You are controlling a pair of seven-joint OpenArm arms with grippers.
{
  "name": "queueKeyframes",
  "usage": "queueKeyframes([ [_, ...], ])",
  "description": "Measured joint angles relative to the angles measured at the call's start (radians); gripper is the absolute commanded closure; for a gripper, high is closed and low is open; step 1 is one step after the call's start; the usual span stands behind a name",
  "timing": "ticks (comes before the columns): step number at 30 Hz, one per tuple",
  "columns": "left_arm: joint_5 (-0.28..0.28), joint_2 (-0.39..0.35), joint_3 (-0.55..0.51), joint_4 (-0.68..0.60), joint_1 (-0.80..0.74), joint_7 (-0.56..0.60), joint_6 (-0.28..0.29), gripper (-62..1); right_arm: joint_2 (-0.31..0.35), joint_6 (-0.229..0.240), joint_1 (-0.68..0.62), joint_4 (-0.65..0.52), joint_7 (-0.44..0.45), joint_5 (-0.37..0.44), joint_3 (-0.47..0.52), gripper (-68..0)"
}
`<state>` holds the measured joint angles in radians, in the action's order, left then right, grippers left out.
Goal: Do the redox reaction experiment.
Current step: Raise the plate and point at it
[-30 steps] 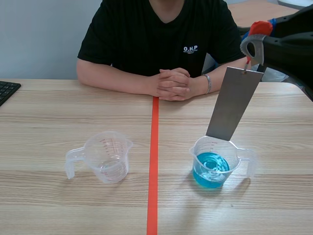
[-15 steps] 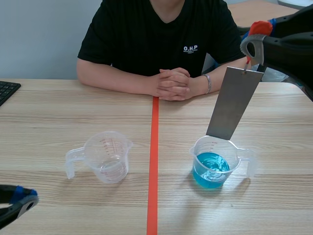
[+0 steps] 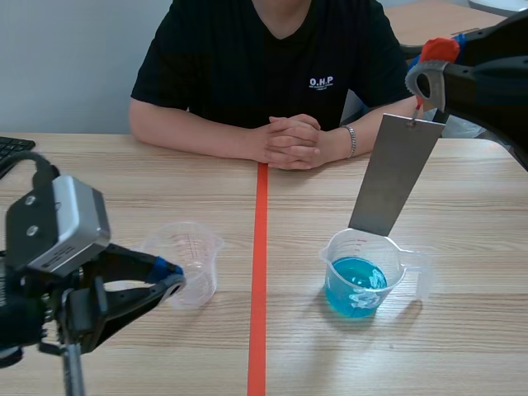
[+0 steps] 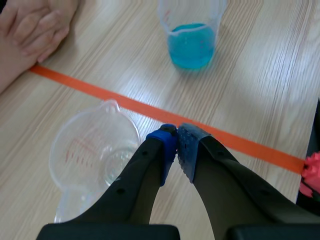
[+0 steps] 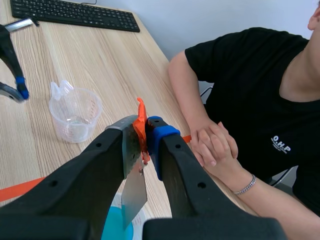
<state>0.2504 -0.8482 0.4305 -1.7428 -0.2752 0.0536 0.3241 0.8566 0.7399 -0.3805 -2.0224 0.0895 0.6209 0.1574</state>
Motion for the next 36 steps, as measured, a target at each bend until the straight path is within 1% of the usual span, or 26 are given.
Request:
queueKeyframes([
  [2, -0.011, 0.038, 0.049, 0.000, 0.065, -0.026, -0.003, -4.9, 0.000, 0.000, 0.000, 0.000, -0.002, 0.000, 0.000, -1.5],
  [4, -0.024, 0.080, 0.098, 0.001, 0.121, -0.051, -0.024, -4.9, 0.000, 0.000, 0.000, 0.000, -0.002, 0.000, 0.000, -1.5],
  [6, -0.059, 0.127, 0.143, 0.012, 0.171, -0.070, -0.024, -4.9, 0.000, 0.000, 0.000, 0.000, -0.002, 0.000, 0.000, -1.5],
  [7, -0.079, 0.152, 0.164, 0.024, 0.192, -0.073, -0.024, -4.9, 0.000, 0.000, 0.000, 0.000, -0.002, 0.000, 0.000, -1.5],
  [11, -0.121, 0.245, 0.234, 0.105, 0.259, -0.108, -0.023, -4.9, 0.000, 0.000, 0.000, 0.000, -0.002, 0.000, 0.000, -1.5],
  [14, -0.120, 0.294, 0.260, 0.174, 0.294, -0.110, -0.023, -4.9, 0.000, 0.000, 0.000, 0.000, -0.002, 0.000, 0.000, -1.5],
  [20, -0.120, 0.357, 0.270, 0.266, 0.352, -0.110, -0.024, -4.9, 0.000, 0.000, 0.000, 0.000, -0.002, 0.000, 0.000, -1.5],
  [26, -0.119, 0.416, 0.299, 0.294, 0.402, -0.110, -0.024, -4.9, 0.000, 0.000, 0.000, 0.000, -0.002, 0.000, 0.000, -1.5],
  [32, -0.119, 0.466, 0.314, 0.323, 0.417, -0.110, -0.025, -4.9, 0.000, 0.000, 0.000, 0.000, -0.002, 0.000, 0.000, -1.5],
  [36, -0.119, 0.505, 0.313, 0.358, 0.425, -0.092, -0.054, -4.9, 0.000, 0.000, 0.000, 0.000, -0.002, 0.000, 0.000, -1.5],
])
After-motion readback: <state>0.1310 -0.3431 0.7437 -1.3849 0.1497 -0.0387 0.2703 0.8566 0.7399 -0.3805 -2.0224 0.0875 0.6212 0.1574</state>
